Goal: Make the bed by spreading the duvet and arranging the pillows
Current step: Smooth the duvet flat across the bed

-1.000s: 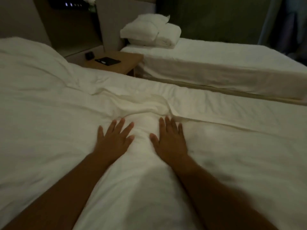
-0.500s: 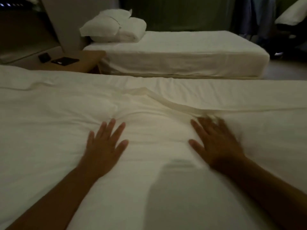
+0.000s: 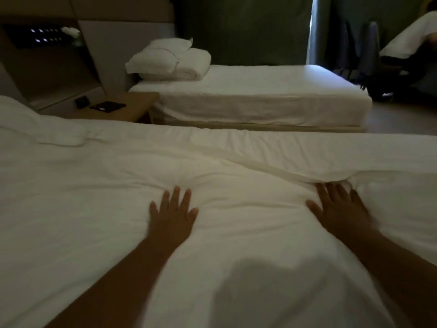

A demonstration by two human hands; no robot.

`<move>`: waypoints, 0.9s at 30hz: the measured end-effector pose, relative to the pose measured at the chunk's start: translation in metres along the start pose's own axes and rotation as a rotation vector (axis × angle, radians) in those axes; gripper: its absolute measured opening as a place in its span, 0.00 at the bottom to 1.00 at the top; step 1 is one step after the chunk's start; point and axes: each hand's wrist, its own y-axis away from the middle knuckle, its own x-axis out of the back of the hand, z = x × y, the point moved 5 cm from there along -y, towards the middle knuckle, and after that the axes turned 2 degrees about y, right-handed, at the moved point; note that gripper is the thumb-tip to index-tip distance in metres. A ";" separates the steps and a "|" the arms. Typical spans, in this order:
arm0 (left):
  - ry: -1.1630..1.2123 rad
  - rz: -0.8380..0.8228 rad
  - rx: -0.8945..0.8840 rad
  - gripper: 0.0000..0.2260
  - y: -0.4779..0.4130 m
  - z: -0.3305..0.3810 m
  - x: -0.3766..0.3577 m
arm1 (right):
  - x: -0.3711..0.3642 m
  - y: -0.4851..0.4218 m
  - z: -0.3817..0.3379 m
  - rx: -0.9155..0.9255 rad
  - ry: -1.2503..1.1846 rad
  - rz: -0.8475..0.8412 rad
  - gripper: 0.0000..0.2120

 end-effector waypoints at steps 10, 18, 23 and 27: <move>-0.010 -0.308 -0.249 0.48 0.167 -0.098 0.079 | 0.057 0.206 -0.217 -0.197 -0.285 -0.284 0.37; 0.124 -0.405 0.046 0.30 0.260 -0.307 0.231 | 0.224 0.325 -0.387 0.215 -0.379 -0.629 0.47; 0.171 -0.309 0.031 0.41 0.295 -0.386 0.345 | 0.340 0.395 -0.437 0.259 -0.388 -0.512 0.64; 0.146 -0.320 0.007 0.34 0.310 -0.425 0.400 | 0.409 0.425 -0.470 0.287 -0.240 -0.470 0.29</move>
